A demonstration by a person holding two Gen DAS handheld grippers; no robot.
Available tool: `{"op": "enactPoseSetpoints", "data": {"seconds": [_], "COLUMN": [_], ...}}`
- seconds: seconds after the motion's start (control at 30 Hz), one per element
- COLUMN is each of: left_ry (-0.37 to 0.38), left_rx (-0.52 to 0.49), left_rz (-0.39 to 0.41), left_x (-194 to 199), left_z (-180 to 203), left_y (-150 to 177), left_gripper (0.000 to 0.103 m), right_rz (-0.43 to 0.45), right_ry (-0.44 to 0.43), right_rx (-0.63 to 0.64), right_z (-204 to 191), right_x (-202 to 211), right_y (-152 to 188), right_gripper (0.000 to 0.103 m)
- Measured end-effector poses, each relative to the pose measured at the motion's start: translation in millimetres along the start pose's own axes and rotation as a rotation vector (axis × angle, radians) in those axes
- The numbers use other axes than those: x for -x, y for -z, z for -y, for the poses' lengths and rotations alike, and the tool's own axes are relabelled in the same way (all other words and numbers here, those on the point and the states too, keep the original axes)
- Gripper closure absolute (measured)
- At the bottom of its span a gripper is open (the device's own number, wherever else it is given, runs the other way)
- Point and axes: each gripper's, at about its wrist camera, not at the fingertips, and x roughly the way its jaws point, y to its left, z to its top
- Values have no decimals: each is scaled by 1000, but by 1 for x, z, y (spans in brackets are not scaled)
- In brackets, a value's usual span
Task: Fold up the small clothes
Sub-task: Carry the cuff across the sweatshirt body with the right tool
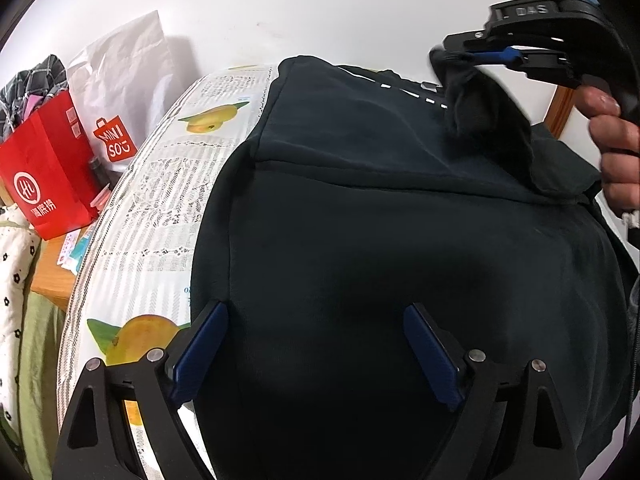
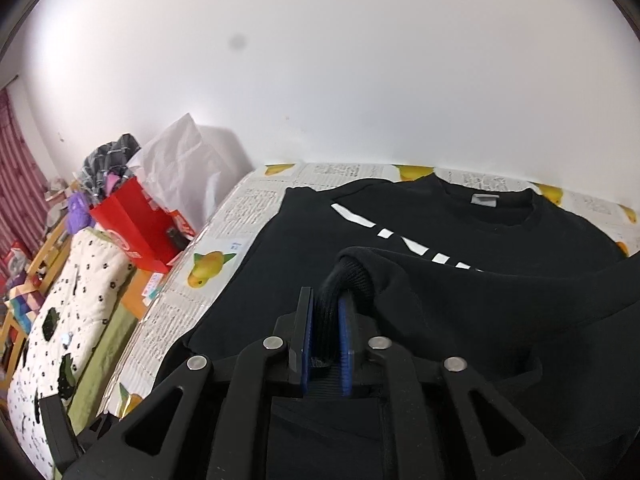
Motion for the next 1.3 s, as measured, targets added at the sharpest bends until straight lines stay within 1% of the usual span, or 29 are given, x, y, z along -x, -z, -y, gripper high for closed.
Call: {"op": "enactPoseSetpoints", "data": {"seconds": [0.07, 0.2, 0.3, 0.37, 0.47, 0.63, 0.7, 0.77, 0.83, 0.9, 1.03, 1.1, 1.17, 1.3], "left_ry": [-9, -26, 3, 10, -5, -21, -22, -17, -23, -24, -13, -7, 8, 11], "left_rx": [-4, 14, 34, 38, 2, -54, -63, -74, -87, -98, -115, -119, -122, -146], "left_rz": [-4, -2, 4, 13, 17, 37, 35, 26, 16, 7, -11, -23, -31, -44], "left_x": [-1, 0, 3, 5, 5, 4, 2, -2, -6, -9, -23, -31, -37, -54], "left_z": [2, 4, 4, 8, 23, 47, 53, 59, 64, 67, 76, 79, 84, 95], "left_y": [-1, -8, -19, -27, -42, -60, -68, -75, -82, -87, -94, -97, -102, -108], "left_gripper": [14, 16, 16, 16, 17, 17, 17, 18, 25, 27, 34, 35, 35, 35], "right_rz": [9, 17, -5, -8, -15, -46, -72, -100, -110, -103, -53, -58, -72, -55], "right_ry": [16, 108, 145, 196, 253, 368, 375, 372, 368, 359, 352, 363, 393, 376], "right_rx": [9, 36, -19, -54, -90, -131, -165, -192, -202, -207, -193, -187, -188, -222], "right_z": [7, 33, 67, 92, 125, 170, 188, 200, 207, 212, 220, 224, 230, 239], "right_x": [10, 41, 65, 83, 106, 126, 124, 118, 112, 105, 97, 88, 78, 76], "right_y": [4, 19, 34, 47, 66, 103, 119, 128, 132, 131, 124, 121, 120, 122], "right_gripper": [82, 81, 81, 81, 81, 81, 81, 81, 81, 81, 81, 81, 81, 81]}}
